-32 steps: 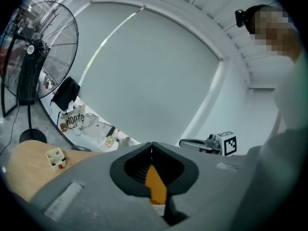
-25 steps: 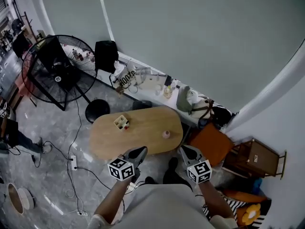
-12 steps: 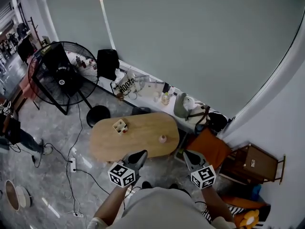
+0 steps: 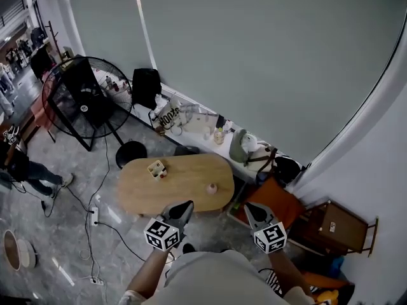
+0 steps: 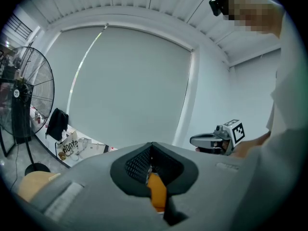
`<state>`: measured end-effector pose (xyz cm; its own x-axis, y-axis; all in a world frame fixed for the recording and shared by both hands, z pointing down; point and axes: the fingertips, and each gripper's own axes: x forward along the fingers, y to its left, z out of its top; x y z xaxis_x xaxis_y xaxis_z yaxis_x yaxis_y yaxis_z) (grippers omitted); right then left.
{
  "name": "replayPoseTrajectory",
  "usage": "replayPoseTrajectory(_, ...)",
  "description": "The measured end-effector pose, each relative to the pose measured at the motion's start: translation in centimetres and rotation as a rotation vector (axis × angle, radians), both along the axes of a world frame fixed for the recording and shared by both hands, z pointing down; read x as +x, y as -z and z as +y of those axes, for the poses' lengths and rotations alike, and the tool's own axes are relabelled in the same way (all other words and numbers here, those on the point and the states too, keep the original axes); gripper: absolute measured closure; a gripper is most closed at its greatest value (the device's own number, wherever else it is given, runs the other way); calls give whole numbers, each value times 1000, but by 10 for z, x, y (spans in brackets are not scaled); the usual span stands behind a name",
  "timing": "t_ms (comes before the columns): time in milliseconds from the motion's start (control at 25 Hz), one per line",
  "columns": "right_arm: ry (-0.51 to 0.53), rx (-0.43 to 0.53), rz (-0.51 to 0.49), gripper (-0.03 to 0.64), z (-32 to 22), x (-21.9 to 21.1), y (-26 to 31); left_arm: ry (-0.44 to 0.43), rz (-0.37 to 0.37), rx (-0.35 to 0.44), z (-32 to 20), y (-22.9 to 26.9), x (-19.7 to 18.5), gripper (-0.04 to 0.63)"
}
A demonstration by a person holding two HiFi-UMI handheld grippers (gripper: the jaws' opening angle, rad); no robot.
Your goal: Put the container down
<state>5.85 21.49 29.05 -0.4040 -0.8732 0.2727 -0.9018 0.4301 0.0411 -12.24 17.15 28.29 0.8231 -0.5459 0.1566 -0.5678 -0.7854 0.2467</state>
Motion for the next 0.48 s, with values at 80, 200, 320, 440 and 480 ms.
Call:
replayPoseTrajectory(80,5,4,0,614,-2,5,1,6,-1,0,0,0,5,575)
replayPoseTrajectory(200,10,10,0,614,-5,11,2,10,-2,3,-2,1,12,575)
replayPoseTrajectory(320,12,16,-2,614,-5,16,5,11,-2,5,-3,4,17,575)
replayPoseTrajectory(440,8,23,-1,614,-6,20,7,11,1,3,-3,4,20,575)
replayPoseTrajectory(480,6,24,-1,614,-6,22,7,12,2,3,-3,3,21,575)
